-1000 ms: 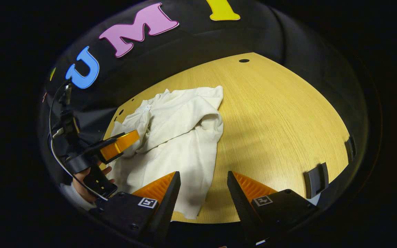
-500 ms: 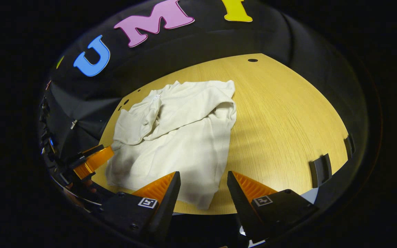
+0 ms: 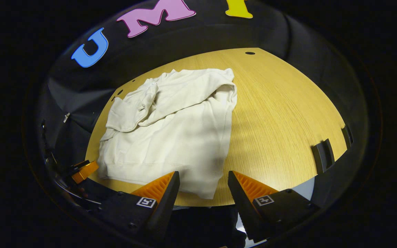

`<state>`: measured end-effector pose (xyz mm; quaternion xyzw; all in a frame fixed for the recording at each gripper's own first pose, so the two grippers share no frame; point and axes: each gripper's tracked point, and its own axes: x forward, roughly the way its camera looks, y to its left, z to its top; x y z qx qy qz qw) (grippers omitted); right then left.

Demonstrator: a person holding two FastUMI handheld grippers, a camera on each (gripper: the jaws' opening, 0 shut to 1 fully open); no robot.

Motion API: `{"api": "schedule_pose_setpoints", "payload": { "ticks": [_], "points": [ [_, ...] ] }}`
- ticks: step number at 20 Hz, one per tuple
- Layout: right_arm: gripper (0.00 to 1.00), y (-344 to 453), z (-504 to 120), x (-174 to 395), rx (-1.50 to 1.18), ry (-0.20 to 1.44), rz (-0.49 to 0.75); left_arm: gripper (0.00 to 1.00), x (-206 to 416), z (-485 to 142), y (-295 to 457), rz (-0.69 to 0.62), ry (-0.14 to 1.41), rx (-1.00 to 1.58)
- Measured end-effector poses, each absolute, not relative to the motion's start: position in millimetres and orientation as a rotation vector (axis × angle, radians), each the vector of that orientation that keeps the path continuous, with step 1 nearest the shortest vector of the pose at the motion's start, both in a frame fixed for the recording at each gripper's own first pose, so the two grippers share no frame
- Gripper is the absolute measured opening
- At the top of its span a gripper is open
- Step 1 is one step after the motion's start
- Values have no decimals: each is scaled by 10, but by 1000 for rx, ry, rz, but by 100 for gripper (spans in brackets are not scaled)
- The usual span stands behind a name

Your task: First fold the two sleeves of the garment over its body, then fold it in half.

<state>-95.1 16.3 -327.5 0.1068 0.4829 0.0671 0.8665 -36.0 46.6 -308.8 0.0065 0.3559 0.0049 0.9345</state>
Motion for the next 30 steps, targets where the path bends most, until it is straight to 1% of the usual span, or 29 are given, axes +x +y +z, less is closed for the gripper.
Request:
{"api": "schedule_pose_setpoints", "payload": {
  "ticks": [5,11,12,13,14,15,16,17,18,19,20,21,22,23,25,27,30],
  "points": [
    [88,182,-3397,-1013,205,1041,118,86,-407,-3357,559,9,789,1],
    [88,160,-3634,-919,104,1068,106,86,-300,-3624,594,14,863,51],
    [88,187,-3686,-941,95,1090,106,87,-269,-3614,563,9,852,43],
    [88,187,-3670,-868,61,1055,110,90,-273,-3643,542,1,860,34],
    [88,192,-3741,-846,12,1075,121,91,-266,-3630,544,0,862,26],
    [87,223,-3708,-847,-34,1056,145,92,-270,-3646,546,0,869,20],
    [88,287,-3715,-823,-59,1059,182,92,-248,-3647,528,-3,869,13],
    [87,355,-3718,-809,-64,1033,210,88,-251,-3655,488,-24,875,14],
    [78,454,-3713,-791,-51,1026,240,86,-223,-3625,440,-60,871,32],
    [67,512,-3717,-782,-34,1021,255,60,-190,-3632,388,-90,861,37],
    [27,509,-3712,-768,-46,1024,241,37,-166,-3613,358,-97,852,42],
    [20,538,-3758,-777,-62,1037,251,14,-146,-3611,367,-98,850,54],
    [12,526,-3712,-788,-74,1037,254,10,-154,-3621,348,-100,863,59],
    [12,546,-3716,-808,-75,1050,262,7,-169,-3614,332,-102,874,42],
    [12,524,-3670,-893,-44,1078,270,6,-240,-3597,309,-101,905,2],
    [12,484,-3594,-949,4,1071,282,6,-344,-3569,335,-108,918,-9],
    [12,400,-3524,-917,70,1088,286,6,-449,-3537,316,-128,944,-45]
  ]
}}
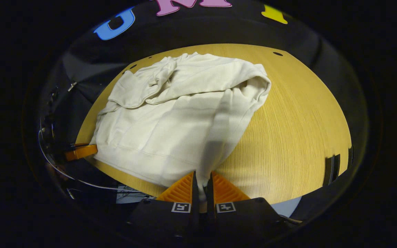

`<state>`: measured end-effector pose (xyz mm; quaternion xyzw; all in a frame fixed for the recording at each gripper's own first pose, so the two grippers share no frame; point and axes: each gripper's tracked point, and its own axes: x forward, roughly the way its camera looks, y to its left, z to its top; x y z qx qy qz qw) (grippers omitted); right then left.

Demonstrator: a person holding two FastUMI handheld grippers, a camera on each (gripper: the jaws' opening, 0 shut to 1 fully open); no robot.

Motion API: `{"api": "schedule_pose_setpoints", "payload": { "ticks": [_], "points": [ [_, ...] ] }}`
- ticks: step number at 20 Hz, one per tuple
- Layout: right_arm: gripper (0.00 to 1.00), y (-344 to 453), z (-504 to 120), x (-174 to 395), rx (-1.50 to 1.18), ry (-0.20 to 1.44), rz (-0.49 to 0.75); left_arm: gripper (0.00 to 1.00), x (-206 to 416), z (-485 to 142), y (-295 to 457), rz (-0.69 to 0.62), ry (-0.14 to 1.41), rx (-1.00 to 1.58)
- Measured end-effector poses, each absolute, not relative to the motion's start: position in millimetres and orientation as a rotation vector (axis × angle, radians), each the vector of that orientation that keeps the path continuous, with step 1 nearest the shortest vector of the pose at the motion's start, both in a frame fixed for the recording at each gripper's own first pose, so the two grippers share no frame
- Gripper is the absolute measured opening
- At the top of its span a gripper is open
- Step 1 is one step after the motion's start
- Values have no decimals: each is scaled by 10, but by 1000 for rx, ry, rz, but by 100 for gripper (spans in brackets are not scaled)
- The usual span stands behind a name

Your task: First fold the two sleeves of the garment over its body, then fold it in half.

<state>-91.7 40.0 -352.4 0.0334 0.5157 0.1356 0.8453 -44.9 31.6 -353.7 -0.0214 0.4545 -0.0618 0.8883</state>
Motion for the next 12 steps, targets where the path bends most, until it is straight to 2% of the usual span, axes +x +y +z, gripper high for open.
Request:
{"api": "schedule_pose_setpoints", "payload": {
  "ticks": [6,12],
  "points": [
    [12,382,-3224,-788,123,1081,320,6,-607,-3272,283,-164,982,-88],
    [12,434,-2724,-438,260,972,282,6,-385,-2779,309,-134,893,-157]
  ]
}}
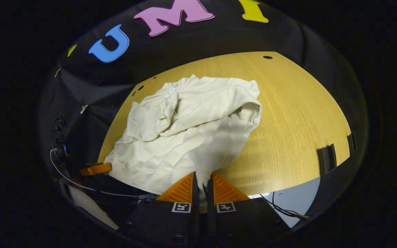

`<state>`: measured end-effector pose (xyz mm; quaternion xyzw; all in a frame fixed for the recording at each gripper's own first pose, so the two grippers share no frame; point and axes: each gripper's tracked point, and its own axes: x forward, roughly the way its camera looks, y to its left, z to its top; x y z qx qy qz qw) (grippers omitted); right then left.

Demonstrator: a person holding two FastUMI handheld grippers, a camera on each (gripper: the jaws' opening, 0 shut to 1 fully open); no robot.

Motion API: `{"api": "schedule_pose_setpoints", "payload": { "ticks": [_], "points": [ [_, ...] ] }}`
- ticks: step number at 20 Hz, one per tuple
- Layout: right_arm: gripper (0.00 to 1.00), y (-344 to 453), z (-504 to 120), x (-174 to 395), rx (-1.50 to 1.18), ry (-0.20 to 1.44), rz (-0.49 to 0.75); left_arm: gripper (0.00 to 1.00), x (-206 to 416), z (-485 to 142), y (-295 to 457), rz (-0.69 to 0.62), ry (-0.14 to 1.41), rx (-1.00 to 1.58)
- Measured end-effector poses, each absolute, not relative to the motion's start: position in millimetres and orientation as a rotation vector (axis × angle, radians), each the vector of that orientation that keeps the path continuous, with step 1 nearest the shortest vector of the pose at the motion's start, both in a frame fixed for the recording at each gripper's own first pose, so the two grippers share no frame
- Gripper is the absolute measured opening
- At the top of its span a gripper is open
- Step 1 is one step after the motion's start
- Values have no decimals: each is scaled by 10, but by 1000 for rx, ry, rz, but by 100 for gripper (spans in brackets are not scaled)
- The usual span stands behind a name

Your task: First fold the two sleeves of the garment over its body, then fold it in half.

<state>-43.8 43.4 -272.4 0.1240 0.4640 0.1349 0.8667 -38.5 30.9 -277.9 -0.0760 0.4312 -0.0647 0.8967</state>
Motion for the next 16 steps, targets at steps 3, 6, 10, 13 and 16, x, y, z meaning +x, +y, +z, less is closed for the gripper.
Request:
{"api": "schedule_pose_setpoints", "payload": {
  "ticks": [3,6,10,13,16],
  "points": [
    [12,567,-2452,-140,300,894,268,6,-168,-2523,310,-107,830,-210],
    [12,657,-2196,159,342,812,238,6,72,-2228,311,-89,760,-243],
    [12,692,-2017,560,419,753,195,6,440,-1958,324,-66,691,-278],
    [12,704,-1998,838,454,726,164,6,773,-1867,357,-37,654,-283],
    [11,690,-2023,1085,458,708,142,6,1084,-1802,401,-16,628,-286]
  ]
}}
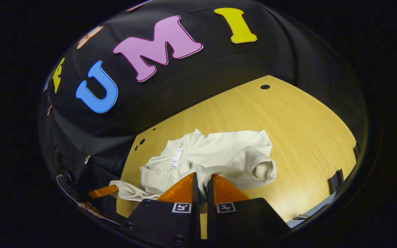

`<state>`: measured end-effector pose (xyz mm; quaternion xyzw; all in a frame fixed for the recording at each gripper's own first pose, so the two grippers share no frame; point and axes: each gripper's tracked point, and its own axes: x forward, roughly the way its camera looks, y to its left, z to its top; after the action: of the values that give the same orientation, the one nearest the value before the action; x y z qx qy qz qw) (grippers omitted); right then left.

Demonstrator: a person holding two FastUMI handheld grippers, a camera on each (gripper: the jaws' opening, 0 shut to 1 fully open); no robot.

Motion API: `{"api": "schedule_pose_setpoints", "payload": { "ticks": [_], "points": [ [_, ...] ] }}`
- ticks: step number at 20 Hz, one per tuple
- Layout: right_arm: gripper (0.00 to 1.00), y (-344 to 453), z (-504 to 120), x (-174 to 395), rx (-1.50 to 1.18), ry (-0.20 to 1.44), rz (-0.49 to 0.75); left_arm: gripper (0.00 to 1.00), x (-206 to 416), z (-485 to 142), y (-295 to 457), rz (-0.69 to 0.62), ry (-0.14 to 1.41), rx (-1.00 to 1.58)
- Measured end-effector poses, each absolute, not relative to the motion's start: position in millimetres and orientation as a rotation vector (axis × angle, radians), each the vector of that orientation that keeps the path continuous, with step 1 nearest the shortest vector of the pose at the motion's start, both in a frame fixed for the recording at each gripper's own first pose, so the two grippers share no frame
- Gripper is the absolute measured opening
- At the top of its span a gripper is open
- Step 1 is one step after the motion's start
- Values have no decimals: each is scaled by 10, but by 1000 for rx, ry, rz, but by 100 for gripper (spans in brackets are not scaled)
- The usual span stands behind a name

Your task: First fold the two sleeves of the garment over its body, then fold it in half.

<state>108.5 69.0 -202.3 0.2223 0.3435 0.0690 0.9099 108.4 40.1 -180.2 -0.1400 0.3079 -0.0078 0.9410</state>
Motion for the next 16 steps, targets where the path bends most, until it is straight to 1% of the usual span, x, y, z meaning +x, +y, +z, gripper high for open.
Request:
{"api": "schedule_pose_setpoints", "payload": {
  "ticks": [4,8,16],
  "points": [
    [12,700,-2100,1362,444,705,129,6,1440,-1832,408,-6,621,-263],
    [11,658,-2208,1652,467,711,90,6,1788,-1910,412,26,628,-267],
    [12,696,-2655,2051,395,770,72,6,2309,-2339,479,88,694,-257]
  ]
}}
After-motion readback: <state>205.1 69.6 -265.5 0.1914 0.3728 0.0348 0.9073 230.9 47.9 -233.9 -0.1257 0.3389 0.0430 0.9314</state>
